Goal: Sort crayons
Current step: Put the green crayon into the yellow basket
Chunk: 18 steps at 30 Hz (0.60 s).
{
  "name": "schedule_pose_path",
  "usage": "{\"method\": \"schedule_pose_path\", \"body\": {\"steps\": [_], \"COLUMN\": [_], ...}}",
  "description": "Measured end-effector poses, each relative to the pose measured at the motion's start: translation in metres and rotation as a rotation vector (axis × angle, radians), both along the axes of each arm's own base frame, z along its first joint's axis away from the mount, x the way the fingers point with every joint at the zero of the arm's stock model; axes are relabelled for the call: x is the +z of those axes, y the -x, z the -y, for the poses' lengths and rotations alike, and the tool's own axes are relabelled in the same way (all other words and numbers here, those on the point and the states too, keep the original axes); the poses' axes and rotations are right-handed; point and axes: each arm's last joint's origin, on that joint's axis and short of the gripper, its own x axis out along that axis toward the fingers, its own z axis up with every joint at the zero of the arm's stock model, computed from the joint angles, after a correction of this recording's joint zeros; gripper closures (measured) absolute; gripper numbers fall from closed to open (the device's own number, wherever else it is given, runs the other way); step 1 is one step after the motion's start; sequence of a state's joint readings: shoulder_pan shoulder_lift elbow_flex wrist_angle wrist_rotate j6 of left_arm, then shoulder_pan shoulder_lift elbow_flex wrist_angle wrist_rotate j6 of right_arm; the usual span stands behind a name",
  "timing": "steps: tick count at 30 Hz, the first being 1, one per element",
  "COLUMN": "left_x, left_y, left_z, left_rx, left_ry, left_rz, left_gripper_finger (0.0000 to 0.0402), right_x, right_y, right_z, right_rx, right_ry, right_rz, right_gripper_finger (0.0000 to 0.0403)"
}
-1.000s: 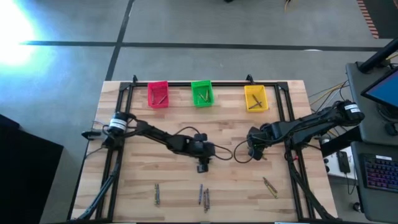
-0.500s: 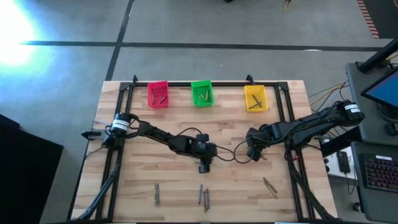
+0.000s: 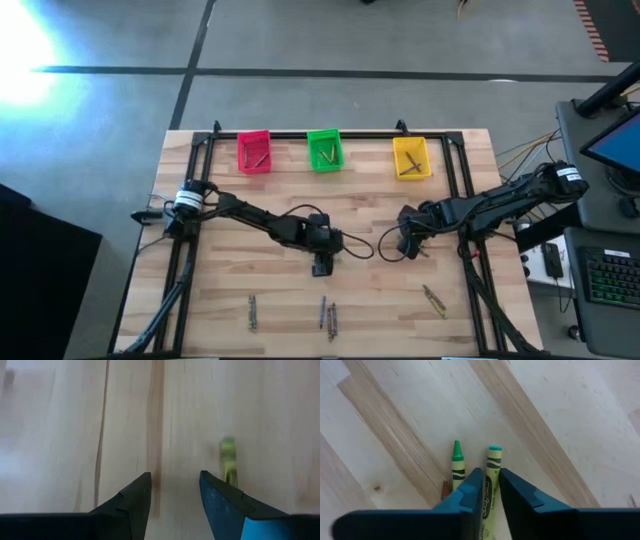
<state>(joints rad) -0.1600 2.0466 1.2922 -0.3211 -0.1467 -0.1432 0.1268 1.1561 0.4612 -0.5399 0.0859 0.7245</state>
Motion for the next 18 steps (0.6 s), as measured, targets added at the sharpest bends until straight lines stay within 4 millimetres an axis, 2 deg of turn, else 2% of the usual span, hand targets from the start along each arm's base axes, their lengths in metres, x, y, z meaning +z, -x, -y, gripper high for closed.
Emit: {"method": "schedule_pose_path", "body": {"steps": [4,10,14,18], "left_x": [0.009,0.021,0.028,0.036], "left_y": [0.012,0.045,0.074,0.099], "left_z": [-0.002,-0.011,-0.024,-0.035], "left_rx": [-0.018,-0.015,0.013,0.043], "left_ry": [-0.013,0.004,0.025,0.04], "left_rz": [-0.024,0.139,0.308,0.45], "left_gripper_finger": [0.0249,0.0249,0.0249,0.0249], "right_x": [0.003,0.022,0.048,0.079], "right_y": [-0.002,-0.018,-0.035,-0.046], "right_z": [0.0,0.008,0.028,0.067], "right_rx": [0.025,0.031,0.0,-0.125], "right_ry": [0.013,0.133,0.328,0.575], "right_rz": [0.0,0.077,0.146,0.149], "right_gripper_finger": [0.0386,0.0389,0.039,0.039]}}
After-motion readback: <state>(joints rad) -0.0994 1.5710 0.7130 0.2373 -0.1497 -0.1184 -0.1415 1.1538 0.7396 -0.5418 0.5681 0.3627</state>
